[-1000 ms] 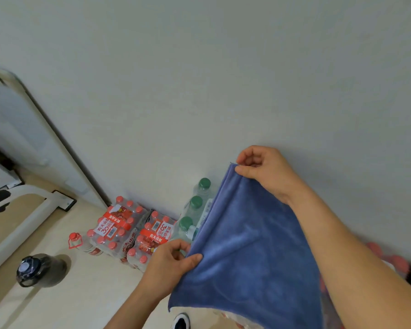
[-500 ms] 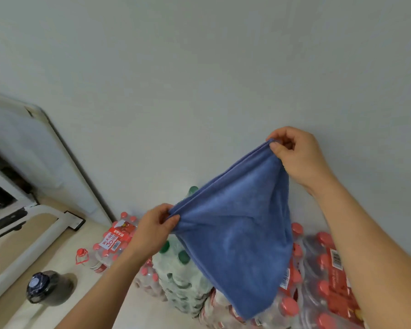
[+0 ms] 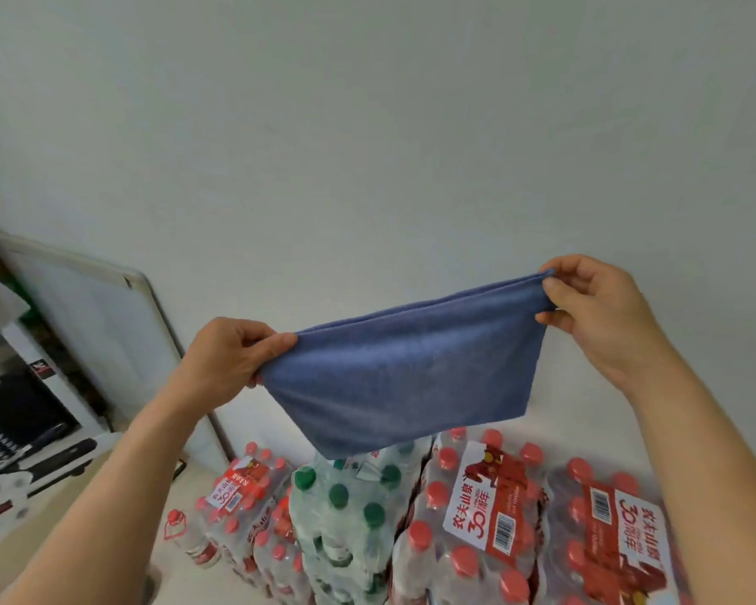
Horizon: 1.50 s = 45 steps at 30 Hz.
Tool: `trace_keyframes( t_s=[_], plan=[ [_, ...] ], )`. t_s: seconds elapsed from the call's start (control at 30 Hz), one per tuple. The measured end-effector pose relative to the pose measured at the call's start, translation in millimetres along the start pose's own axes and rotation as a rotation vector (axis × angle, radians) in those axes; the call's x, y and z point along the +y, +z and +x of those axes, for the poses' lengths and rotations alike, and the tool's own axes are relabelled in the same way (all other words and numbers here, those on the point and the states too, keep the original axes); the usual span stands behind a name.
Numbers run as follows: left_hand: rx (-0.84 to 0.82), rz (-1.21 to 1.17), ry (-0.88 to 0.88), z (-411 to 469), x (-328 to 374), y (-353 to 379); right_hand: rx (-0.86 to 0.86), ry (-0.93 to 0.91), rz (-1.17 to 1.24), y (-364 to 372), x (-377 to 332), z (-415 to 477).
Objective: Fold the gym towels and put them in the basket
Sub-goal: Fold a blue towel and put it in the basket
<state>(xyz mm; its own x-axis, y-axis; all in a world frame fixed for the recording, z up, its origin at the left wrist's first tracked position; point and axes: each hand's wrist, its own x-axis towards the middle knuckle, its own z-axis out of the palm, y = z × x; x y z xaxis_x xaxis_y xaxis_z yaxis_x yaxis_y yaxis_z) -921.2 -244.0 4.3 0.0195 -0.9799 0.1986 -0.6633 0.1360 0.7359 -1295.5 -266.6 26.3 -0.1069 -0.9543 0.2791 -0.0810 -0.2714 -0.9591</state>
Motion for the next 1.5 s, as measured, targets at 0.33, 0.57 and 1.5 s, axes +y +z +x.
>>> trace_keyframes(
  t_s=[0.33,0.57,1.5],
  plan=[
    [-0.096,0.116,-0.107,23.3,-40.2,-12.5,-0.101,0.212,-0.309,13.8,31.3,14.1],
    [0.321,0.108,0.047,68.5,-49.6,-3.2,0.21,-0.113,-0.496,49.6,39.4,29.2],
    [0.161,-0.598,-0.881,-91.5,-187.2,129.5,-0.602,0.053,-0.867,63.7,187.7,-210.2]
  ],
)
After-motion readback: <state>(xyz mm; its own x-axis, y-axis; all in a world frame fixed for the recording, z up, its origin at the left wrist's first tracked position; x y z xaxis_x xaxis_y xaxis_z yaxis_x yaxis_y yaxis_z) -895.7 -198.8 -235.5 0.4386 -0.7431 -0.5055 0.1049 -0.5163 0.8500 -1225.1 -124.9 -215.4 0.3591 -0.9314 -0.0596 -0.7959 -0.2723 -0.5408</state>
